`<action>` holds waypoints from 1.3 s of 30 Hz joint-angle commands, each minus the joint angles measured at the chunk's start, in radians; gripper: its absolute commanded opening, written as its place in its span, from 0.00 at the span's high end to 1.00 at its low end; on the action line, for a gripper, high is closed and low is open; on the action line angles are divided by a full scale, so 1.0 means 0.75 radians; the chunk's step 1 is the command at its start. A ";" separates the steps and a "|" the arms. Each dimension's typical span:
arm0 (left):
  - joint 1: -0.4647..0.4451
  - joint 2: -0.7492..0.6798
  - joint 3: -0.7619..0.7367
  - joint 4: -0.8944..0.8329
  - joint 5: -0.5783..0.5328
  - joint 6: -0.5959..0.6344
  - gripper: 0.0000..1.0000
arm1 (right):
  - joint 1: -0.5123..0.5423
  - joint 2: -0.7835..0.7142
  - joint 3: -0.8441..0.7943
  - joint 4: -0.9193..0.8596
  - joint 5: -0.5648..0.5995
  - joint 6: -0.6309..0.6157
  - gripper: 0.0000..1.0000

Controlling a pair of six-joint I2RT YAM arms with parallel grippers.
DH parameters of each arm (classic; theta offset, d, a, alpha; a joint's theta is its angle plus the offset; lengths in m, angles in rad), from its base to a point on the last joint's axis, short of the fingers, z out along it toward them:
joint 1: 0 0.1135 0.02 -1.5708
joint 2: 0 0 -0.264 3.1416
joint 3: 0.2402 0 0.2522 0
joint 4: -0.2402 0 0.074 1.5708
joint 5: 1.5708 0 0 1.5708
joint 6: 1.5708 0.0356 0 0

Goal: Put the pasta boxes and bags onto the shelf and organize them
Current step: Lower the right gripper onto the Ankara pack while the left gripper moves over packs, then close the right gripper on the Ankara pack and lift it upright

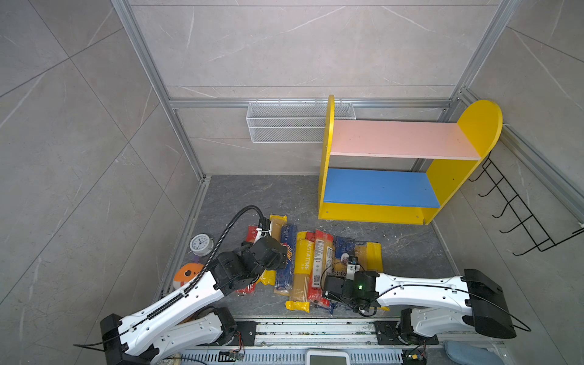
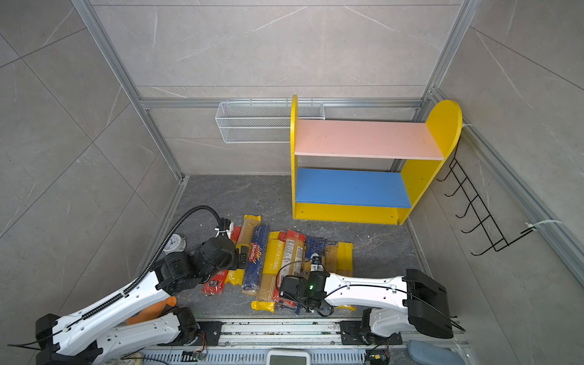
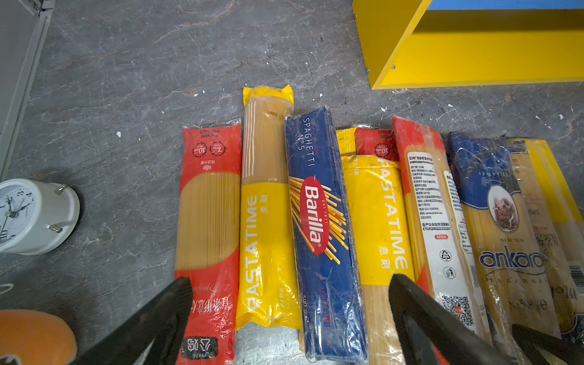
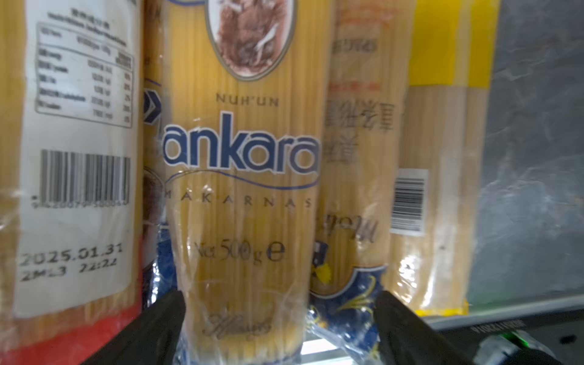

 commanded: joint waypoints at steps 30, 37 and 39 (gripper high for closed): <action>-0.004 0.082 0.126 -0.018 0.051 0.030 0.00 | -0.225 0.176 -0.125 0.374 -0.219 -0.257 0.23; -0.006 0.104 0.129 -0.003 0.085 0.034 0.00 | -0.236 0.208 -0.178 0.411 -0.291 -0.241 0.50; -0.005 0.113 0.133 0.001 0.090 0.035 0.00 | -0.237 0.196 -0.189 0.412 -0.302 -0.234 0.54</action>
